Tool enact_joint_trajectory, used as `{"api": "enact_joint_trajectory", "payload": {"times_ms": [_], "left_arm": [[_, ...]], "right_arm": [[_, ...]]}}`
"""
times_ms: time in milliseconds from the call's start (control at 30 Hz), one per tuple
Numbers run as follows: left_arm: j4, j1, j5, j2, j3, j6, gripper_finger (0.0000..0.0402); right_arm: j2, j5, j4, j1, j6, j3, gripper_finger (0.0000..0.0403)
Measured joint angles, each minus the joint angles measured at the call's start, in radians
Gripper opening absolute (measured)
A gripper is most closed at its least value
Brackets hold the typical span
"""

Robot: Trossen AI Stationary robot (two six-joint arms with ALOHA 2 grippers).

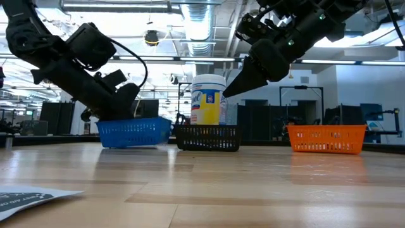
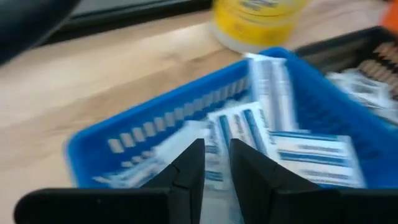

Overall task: Pick & Place First Aid Supplies
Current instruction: Put the black towelette pack into the black bin

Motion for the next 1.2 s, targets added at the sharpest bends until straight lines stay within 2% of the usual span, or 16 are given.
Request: {"api": "enact_joint_trajectory", "payload": {"times_ms": [100,367,533,667,867,1033,1200], "left_arm": [[0.078,-0.004,0.074,0.000,0.000,0.008,0.0076],[0.436,-0.066,0.252,0.000,0.000,0.123,0.0076],[0.506,-0.168,0.305,0.000,0.000,0.123,0.0076],[0.508,-0.226,0.306,0.000,0.000,0.179,0.0076],[0.511,-0.228,0.303,0.000,0.000,0.176,0.0076],[0.510,-0.228,0.303,0.000,0.000,0.146,0.0076],[0.510,-0.244,0.303,0.000,0.000,0.115,0.0076]], "right_arm": [[0.000,-0.010,0.000,0.002,-0.018,0.000,0.0073],[0.000,-0.249,0.042,0.071,-0.179,0.001,0.0073],[-0.040,-0.266,-0.097,0.173,-0.227,0.002,0.0073],[-0.064,-0.279,-0.202,0.274,-0.149,0.000,0.0073],[-0.049,-0.379,-0.290,0.408,0.018,0.000,0.0076],[-0.060,-0.368,-0.449,0.481,0.147,0.000,0.0100],[-0.059,-0.437,-0.526,0.542,0.233,0.000,0.0132]]}}
